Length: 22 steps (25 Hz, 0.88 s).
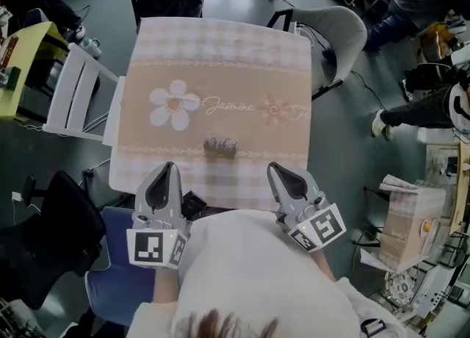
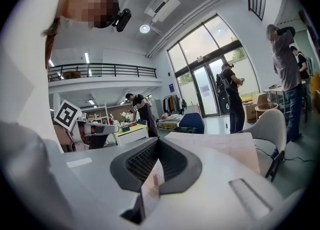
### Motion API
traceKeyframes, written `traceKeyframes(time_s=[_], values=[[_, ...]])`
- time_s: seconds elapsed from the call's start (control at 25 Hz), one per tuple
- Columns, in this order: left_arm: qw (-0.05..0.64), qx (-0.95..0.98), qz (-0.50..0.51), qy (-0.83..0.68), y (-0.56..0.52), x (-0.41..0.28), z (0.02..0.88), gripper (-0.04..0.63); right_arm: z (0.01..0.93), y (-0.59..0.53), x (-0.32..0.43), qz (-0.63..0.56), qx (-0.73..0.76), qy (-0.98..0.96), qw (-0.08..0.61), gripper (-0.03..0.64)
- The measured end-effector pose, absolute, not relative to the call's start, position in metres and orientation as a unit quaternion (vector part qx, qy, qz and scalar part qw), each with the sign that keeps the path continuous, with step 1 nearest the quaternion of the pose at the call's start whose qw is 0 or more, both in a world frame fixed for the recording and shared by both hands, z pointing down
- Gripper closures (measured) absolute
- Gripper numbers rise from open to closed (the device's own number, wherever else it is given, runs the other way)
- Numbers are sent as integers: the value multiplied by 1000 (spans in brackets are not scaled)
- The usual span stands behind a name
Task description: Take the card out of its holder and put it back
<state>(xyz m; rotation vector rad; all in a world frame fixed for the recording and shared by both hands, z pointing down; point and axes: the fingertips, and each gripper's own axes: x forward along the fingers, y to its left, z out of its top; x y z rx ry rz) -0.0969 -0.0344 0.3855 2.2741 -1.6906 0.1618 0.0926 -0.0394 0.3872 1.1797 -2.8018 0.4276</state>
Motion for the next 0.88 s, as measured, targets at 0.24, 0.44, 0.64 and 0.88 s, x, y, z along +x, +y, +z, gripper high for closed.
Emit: traceKeyframes(time_s=[0.24,0.44,0.64,0.88], values=[[138,818,60,-555,-66,-85,390,589,391,-54,85,143,392,-908,43,618],[142,831,68,-534,-84,-83,400,589,398,-65,71,151,389,-907,53,618],[158,835,70,-523,-96,-85,411,589,408,-71,59,163,385,-906,62,618],[164,843,70,-507,-104,-82,418,589,421,-76,50,163,373,-910,76,618]])
